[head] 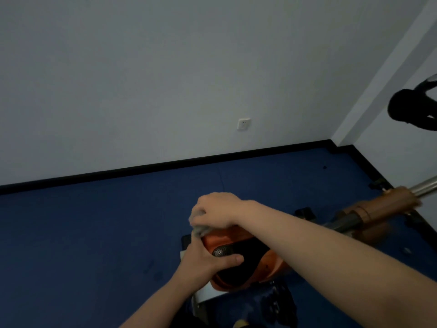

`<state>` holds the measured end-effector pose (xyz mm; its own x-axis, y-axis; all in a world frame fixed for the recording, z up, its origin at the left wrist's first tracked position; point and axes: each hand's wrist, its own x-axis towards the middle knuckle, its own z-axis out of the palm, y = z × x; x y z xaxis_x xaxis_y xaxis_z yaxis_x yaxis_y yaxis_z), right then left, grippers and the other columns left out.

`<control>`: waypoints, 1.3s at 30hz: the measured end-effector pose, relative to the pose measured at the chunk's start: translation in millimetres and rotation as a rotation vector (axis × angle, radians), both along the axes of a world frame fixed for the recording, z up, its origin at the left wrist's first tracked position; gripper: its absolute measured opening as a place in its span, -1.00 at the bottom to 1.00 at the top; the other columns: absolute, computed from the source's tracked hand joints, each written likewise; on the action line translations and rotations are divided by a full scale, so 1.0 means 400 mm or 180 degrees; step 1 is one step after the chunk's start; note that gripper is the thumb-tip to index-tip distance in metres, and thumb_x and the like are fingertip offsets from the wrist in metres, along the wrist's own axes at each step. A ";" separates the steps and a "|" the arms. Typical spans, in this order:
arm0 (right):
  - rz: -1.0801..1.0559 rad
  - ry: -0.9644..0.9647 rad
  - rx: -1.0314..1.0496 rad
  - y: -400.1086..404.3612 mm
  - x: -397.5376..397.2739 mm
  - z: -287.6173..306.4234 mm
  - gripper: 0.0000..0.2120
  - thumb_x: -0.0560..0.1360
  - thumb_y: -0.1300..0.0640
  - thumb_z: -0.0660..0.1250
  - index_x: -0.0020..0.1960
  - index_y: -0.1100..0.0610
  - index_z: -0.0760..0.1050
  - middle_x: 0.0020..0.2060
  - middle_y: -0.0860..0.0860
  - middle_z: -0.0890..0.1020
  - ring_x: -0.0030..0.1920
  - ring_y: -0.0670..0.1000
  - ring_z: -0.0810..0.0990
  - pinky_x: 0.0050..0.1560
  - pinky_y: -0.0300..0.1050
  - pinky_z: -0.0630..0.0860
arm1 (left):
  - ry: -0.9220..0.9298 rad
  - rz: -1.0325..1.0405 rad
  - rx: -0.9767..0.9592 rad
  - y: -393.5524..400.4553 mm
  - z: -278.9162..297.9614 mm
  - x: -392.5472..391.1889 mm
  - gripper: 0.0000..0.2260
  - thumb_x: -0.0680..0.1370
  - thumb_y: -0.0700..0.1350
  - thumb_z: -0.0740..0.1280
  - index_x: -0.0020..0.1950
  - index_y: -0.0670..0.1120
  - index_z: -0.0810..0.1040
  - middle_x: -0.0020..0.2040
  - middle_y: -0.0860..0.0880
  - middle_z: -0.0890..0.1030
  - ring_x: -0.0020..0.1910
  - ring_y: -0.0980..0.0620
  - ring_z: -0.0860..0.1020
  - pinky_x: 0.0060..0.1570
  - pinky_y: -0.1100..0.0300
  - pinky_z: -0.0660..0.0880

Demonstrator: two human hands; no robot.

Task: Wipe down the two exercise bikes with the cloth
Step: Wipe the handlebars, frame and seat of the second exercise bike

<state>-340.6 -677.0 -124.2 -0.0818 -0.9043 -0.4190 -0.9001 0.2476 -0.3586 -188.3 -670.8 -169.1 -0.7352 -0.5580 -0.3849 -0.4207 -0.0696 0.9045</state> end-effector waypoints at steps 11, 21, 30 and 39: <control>0.0275 -0.0174 -0.0412 0.031 -0.022 -0.013 -0.69 0.49 -0.28 0.23 0.03 -0.14 0.60 0.13 -0.19 0.58 0.14 -0.04 0.50 0.12 0.09 0.45 | 0.0097 -0.0099 0.0367 0.013 0.006 0.006 -0.38 0.16 0.10 0.63 0.17 0.06 0.56 -0.01 0.17 0.69 0.00 0.21 0.64 -0.04 0.36 0.53; 0.0524 0.0457 -0.0424 0.024 0.022 -0.008 -0.70 0.49 -0.23 0.18 -0.02 -0.14 0.62 0.10 -0.14 0.59 0.12 0.00 0.49 0.03 0.05 0.43 | 0.0226 -0.0023 0.0299 0.016 -0.001 0.002 -0.56 0.25 -0.10 0.63 0.05 0.09 0.59 -0.08 0.20 0.69 -0.04 0.23 0.64 -0.12 0.41 0.50; -0.0268 0.0124 -0.0435 0.075 -0.002 -0.014 -0.59 0.57 -0.29 0.07 0.27 -0.14 0.48 0.28 -0.11 0.48 0.28 0.02 0.42 0.21 0.11 0.40 | 0.0432 -0.0038 0.0085 0.001 -0.005 0.006 0.08 0.09 0.13 0.67 0.46 0.03 0.15 0.29 0.07 0.48 0.18 0.22 0.55 0.15 0.21 0.54; -0.1942 0.0654 -0.0471 0.205 -0.018 -0.018 -0.63 0.65 -0.17 -0.07 0.22 -0.12 0.46 0.14 0.00 0.62 0.14 0.12 0.57 0.10 0.04 0.42 | 0.0278 -0.0686 -0.0841 -0.085 0.044 -0.007 -0.27 0.45 0.41 0.21 0.52 0.15 0.08 0.52 0.21 0.08 0.49 0.27 0.04 0.48 0.22 0.03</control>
